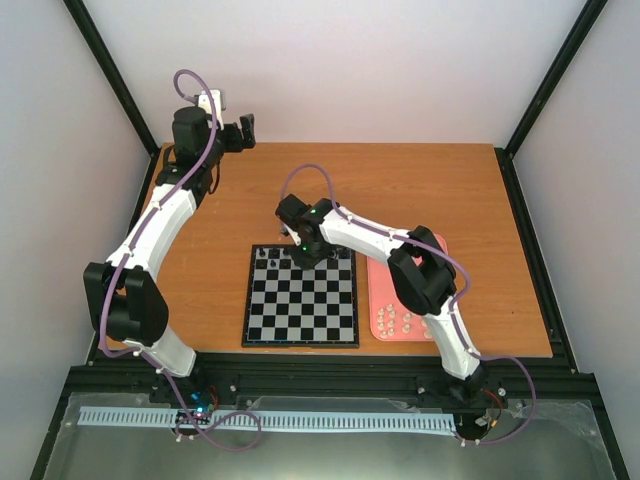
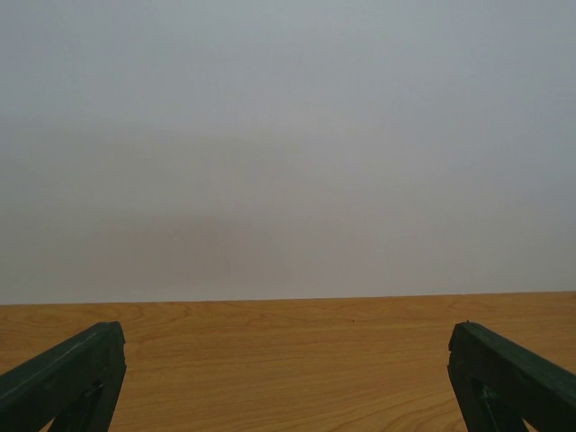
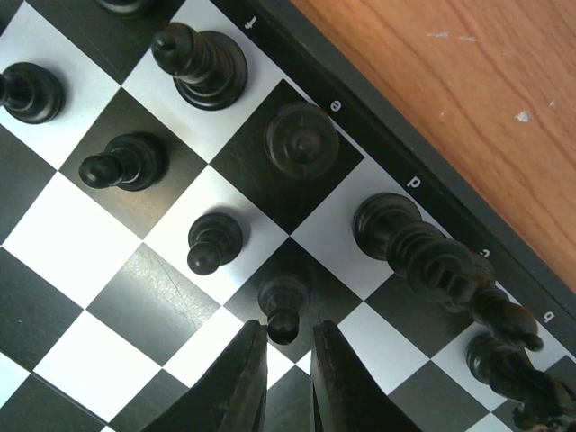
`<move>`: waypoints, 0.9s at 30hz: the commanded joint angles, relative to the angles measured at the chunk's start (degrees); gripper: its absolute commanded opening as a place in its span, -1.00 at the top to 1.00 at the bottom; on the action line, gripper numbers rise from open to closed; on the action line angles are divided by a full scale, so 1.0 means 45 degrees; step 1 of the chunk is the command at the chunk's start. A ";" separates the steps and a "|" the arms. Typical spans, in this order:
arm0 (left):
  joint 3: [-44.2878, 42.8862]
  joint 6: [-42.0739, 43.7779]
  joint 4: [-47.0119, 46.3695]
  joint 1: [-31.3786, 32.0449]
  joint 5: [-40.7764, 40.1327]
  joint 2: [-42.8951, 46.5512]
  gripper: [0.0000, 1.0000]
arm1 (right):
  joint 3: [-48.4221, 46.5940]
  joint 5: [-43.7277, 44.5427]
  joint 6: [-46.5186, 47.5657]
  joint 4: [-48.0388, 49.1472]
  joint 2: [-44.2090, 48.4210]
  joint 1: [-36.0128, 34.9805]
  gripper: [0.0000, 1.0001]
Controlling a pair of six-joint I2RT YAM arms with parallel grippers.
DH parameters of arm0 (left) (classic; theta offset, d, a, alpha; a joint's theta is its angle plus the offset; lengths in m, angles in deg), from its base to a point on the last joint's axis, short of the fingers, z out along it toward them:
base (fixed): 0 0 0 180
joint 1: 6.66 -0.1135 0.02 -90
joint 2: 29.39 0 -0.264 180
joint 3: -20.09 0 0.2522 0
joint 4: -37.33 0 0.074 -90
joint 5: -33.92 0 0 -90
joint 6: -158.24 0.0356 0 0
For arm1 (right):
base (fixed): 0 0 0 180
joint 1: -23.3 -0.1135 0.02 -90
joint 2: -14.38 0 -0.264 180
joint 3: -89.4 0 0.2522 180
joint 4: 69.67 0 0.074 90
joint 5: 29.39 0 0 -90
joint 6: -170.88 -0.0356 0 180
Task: Set up the chess pieces on the board
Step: Place the chess piece on the chessboard.
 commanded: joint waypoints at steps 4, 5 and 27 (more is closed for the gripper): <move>-0.0666 0.0024 -0.0006 0.0038 -0.0013 -0.0181 -1.00 | 0.0273 0.0424 -0.0030 -0.0077 0.0841 -0.0158 0.62; -0.0649 0.0025 -0.0007 0.0042 -0.0011 -0.0175 -0.99 | 0.0291 0.0478 -0.0042 -0.0081 0.0921 -0.0158 0.62; -0.0704 0.0027 0.0025 0.0043 0.0009 -0.0199 -0.99 | 0.1252 0.1905 -0.0309 0.0454 0.2905 -0.0021 0.09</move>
